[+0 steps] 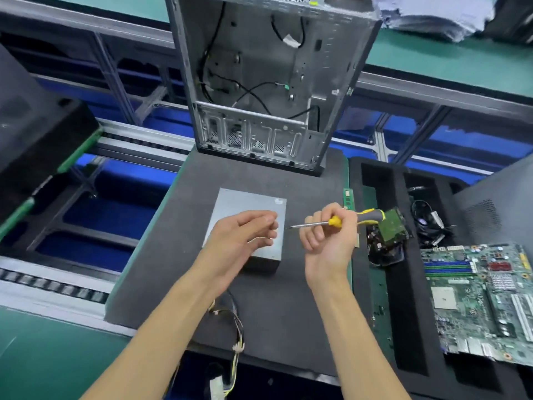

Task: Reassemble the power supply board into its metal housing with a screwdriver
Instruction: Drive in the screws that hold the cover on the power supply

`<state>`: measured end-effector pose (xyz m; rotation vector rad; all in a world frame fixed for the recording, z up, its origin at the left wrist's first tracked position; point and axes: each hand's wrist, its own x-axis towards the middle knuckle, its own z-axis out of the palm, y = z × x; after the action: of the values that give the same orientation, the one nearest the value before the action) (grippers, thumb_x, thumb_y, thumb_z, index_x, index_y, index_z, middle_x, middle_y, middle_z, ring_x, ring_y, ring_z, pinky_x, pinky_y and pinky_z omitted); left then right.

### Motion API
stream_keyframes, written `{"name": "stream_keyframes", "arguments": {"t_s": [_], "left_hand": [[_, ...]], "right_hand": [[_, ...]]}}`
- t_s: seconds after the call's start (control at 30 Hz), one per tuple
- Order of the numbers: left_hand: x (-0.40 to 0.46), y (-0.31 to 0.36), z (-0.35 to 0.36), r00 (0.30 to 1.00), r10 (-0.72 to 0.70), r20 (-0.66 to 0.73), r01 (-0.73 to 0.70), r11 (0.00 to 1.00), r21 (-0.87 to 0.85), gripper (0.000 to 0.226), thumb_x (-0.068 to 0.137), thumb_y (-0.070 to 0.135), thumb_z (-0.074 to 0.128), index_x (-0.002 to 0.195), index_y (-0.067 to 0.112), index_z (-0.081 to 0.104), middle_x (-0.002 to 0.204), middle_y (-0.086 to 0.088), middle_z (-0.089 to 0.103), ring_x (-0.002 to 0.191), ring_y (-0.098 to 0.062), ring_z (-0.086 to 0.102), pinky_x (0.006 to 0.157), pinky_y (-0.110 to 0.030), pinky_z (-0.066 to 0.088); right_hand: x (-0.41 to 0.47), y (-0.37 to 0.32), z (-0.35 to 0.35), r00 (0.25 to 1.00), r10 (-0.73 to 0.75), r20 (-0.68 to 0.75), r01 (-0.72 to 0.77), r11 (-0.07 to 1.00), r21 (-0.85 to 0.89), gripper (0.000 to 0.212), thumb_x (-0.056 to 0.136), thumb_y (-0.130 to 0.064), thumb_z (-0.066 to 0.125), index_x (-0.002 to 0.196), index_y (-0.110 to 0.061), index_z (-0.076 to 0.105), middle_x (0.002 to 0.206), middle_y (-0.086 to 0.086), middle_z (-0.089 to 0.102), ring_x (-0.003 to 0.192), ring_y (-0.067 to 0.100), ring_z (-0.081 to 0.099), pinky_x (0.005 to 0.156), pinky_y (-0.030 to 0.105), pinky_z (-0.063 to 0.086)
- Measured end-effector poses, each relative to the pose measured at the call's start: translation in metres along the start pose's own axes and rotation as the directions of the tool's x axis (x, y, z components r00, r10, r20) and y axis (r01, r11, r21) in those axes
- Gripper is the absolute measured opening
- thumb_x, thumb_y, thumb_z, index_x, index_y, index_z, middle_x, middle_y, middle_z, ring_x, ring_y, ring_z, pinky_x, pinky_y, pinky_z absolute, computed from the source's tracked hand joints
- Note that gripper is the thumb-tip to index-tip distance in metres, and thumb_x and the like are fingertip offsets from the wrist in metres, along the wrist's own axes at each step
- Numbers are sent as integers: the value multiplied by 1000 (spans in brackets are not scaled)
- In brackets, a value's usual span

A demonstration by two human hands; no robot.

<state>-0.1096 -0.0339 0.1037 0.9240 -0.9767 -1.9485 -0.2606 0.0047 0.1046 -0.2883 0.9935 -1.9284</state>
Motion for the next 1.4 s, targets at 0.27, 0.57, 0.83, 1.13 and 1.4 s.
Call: {"name": "stream_keyframes", "arguments": {"t_s": [0.27,0.57,0.83,1.13,1.4], "left_hand": [[25,-4,-92,849,183,-495,-85,973,214,15,92,29,71,97,17,77,95,8,76,95,-2,68,90,-22,51],[53,-35,-94,830,-40,-557,11,998,-55,20,96,24,67,100,7,75,94,-6,77,82,-17,71,69,-30,56],[64,-43,-75,828,-36,-560,25,999,-27,18,93,24,70,96,7,76,99,-12,77,86,-22,71,83,-41,57],[63,-29,-80,860,210,-464,-84,957,277,9,89,24,73,88,15,76,81,3,72,77,-17,68,81,-30,57],[20,-17,-91,957,259,-135,-149,830,538,11,90,9,72,93,20,75,86,0,75,76,-19,73,75,-18,54]], "right_hand": [[27,56,8,974,-191,-123,158,958,-239,42,106,-29,50,67,-20,62,70,-4,59,63,16,60,74,32,53],[44,77,0,978,-87,-188,25,951,-308,38,99,-45,52,73,-28,74,79,1,65,82,13,67,79,24,53],[56,67,-20,979,-106,-175,40,938,-345,51,111,-37,39,76,-20,71,67,-7,66,68,6,65,70,16,53],[41,50,-15,956,-287,-60,224,845,-485,47,97,-52,47,63,-29,70,65,-7,64,68,13,62,80,27,52],[35,73,12,996,-8,90,54,854,-518,46,93,-55,52,59,-27,63,56,-2,55,43,15,48,38,23,38]]}}
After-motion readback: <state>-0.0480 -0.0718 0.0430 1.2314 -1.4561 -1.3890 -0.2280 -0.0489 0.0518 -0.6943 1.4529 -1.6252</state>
